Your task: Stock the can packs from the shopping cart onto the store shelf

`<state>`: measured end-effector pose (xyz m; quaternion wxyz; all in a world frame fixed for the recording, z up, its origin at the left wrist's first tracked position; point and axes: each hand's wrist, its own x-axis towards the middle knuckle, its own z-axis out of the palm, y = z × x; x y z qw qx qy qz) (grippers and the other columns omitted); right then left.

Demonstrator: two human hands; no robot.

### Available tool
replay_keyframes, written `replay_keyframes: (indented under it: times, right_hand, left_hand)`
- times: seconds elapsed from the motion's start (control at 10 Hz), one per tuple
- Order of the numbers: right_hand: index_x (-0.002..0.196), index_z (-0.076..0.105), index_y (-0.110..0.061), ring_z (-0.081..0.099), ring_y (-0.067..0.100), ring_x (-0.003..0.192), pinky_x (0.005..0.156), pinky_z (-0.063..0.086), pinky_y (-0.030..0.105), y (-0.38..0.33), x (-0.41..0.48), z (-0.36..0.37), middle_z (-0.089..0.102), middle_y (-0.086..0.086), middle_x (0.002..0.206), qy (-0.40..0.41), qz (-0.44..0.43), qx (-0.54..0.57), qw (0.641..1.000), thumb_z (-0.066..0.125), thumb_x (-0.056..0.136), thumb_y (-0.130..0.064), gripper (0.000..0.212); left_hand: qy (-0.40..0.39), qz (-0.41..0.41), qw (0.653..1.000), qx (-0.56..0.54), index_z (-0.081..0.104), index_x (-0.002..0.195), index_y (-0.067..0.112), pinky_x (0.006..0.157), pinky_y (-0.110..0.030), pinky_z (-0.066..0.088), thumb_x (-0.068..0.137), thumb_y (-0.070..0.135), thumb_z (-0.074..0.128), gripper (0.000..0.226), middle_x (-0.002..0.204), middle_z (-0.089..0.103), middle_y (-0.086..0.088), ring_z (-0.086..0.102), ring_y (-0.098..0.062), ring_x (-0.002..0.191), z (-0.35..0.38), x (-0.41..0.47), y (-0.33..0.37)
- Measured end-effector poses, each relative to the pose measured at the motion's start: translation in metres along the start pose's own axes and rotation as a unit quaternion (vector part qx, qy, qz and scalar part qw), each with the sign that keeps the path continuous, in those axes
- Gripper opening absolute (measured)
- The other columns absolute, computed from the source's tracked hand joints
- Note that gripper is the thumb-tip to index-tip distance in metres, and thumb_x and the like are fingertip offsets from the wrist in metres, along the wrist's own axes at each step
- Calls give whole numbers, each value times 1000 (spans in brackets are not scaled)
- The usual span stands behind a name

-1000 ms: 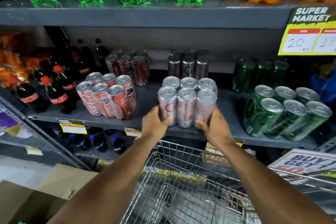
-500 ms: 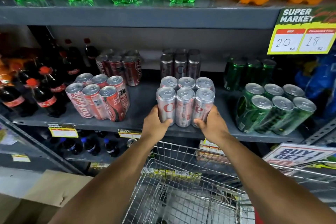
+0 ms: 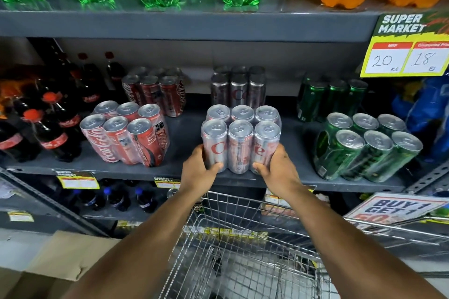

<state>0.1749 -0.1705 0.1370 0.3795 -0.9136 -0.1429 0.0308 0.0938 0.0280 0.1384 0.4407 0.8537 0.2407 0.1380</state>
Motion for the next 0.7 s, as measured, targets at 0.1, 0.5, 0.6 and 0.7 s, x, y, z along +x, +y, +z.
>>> replay_keyframes:
  times: [0.1, 0.5, 0.6, 0.7]
  right_hand:
    - [129, 30, -25, 56, 23, 111, 86, 42, 31, 3, 1, 0, 55, 5, 128, -4, 2, 0, 1000, 68, 76, -39, 67]
    - [133, 31, -24, 53, 24, 119, 93, 40, 33, -6, -6, -12, 53, 5, 136, -44, 16, 10, 999, 71, 76, -37, 71]
    - [145, 22, -17, 42, 27, 133, 106, 36, 37, -5, -23, -25, 40, 9, 149, -57, -5, -10, 998, 70, 78, -39, 85]
    - [152, 7, -11, 21, 27, 145, 115, 24, 38, -4, -62, -56, 17, 10, 161, -13, -86, -114, 990, 57, 88, -37, 85]
  left_hand:
    - [0, -10, 1000, -12, 50, 127, 20, 85, -24, 44, 71, 31, 75, 63, 117, 66, 3, 57, -7, 97, 0, 2, -1]
    - [-71, -28, 996, 39, 43, 132, 21, 87, -27, 41, 80, 30, 65, 57, 129, 60, -2, 58, -20, 113, -11, -11, 14]
    - [-82, -17, 990, 114, 40, 134, 17, 90, -33, 44, 83, 33, 59, 56, 134, 57, -8, 56, -28, 117, -24, -20, 24]
    - [18, 123, 957, 262, 28, 145, 8, 105, -45, 38, 92, 38, 44, 63, 146, 43, -16, 42, -34, 132, -52, -42, 51]
